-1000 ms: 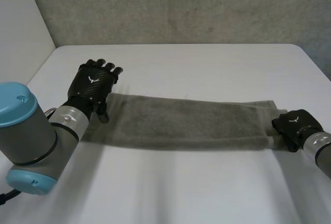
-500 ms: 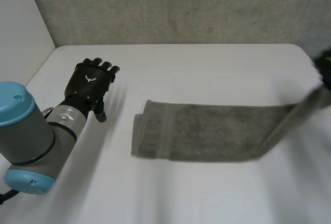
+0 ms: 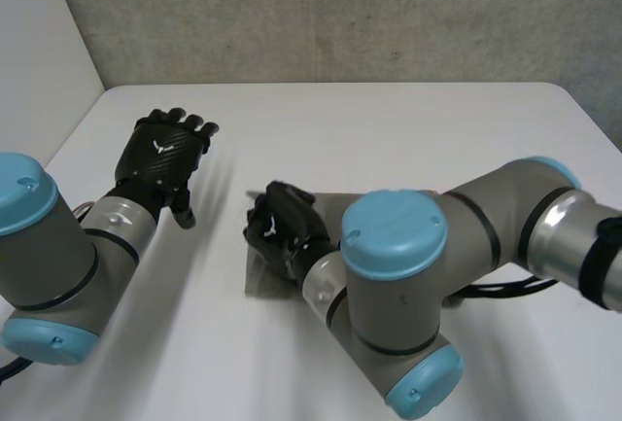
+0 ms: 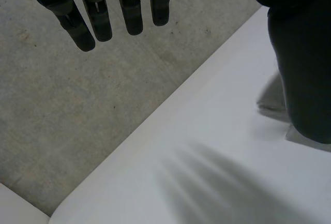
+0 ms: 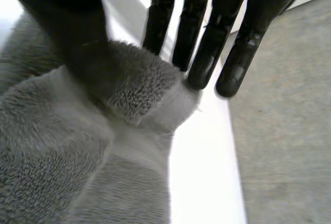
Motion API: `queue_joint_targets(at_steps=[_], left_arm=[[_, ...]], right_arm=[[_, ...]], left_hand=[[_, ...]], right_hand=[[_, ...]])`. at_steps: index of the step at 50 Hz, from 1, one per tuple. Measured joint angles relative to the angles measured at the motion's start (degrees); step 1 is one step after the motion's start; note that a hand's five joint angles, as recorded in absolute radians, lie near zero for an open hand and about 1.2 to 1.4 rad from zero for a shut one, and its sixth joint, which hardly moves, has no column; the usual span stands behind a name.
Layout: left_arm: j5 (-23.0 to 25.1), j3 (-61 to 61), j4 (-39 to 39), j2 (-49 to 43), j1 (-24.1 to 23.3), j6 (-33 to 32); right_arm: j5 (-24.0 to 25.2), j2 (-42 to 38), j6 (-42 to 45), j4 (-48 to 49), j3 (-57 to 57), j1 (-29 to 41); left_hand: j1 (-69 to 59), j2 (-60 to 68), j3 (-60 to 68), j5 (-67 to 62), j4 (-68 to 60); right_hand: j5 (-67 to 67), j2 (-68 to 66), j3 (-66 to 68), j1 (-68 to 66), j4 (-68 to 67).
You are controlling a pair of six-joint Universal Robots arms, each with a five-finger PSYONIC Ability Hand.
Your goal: Fold the towel.
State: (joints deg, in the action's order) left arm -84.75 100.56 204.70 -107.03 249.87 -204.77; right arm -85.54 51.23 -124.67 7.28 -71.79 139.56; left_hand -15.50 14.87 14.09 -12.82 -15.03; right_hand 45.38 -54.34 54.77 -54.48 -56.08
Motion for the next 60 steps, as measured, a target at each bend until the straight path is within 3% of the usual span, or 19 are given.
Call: queue_joint_targets(at_steps=[1,3,5,16,25,30,38,49,60], left_arm=[[0.0,0.0,0.0,0.0,0.0,0.0],[0.1,0.0,0.0,0.0,0.1,0.0],[0.1,0.0,0.0,0.0,0.1,0.0],[0.2,0.1,0.0,0.0,0.1,-0.1],[0.2,0.2,0.0,-0.1,-0.2,-0.1],[0.2,0.3,0.0,-0.2,-0.4,-0.1],[0.2,0.4,0.0,-0.5,-0.7,-0.1],[0.1,0.6,0.1,-0.4,-0.7,0.0],[-0.1,-0.7,0.1,1.9,-1.5,1.5]], right_arm=[[0.5,-0.3,-0.8,0.0,-0.5,-0.1],[1.0,-0.1,-1.9,0.0,-1.2,-0.5],[1.7,1.4,-4.9,0.0,-2.4,-1.7],[2.7,14.2,-22.5,-1.2,-12.4,-13.3],[2.8,18.4,-21.3,-2.5,-24.8,-21.8],[2.2,18.1,-18.0,-1.9,-29.6,-25.1],[1.8,17.5,-15.3,0.1,-32.0,-29.1],[-0.2,16.7,-10.4,1.1,-28.3,-28.4],[0.6,13.9,2.9,6.6,-18.7,-9.2]], left_hand=[[0.0,0.0,0.0,0.0,0.0],[0.0,0.0,0.0,0.0,0.0],[0.0,0.0,0.0,0.0,0.0],[0.0,0.0,0.0,0.0,0.0],[0.0,0.0,0.0,0.0,0.0],[0.0,0.0,0.0,0.0,0.0],[0.0,0.0,-0.1,0.0,0.0],[0.0,0.0,-0.3,0.2,0.0],[0.1,0.0,-0.3,0.3,0.0]], right_hand=[[-14.0,12.6,-12.2,13.8,13.4],[-31.4,29.3,-28.5,29.0,29.7],[-41.4,39.0,-38.9,38.2,40.1],[-42.0,40.7,-41.2,41.5,41.8],[-42.0,40.7,-41.2,41.4,41.8],[-27.7,27.1,-27.6,27.8,28.9],[16.1,-14.7,16.7,-14.7,-15.6],[19.5,-16.7,21.5,-17.8,-20.5],[19.5,-16.7,21.7,-18.1,-20.5]])
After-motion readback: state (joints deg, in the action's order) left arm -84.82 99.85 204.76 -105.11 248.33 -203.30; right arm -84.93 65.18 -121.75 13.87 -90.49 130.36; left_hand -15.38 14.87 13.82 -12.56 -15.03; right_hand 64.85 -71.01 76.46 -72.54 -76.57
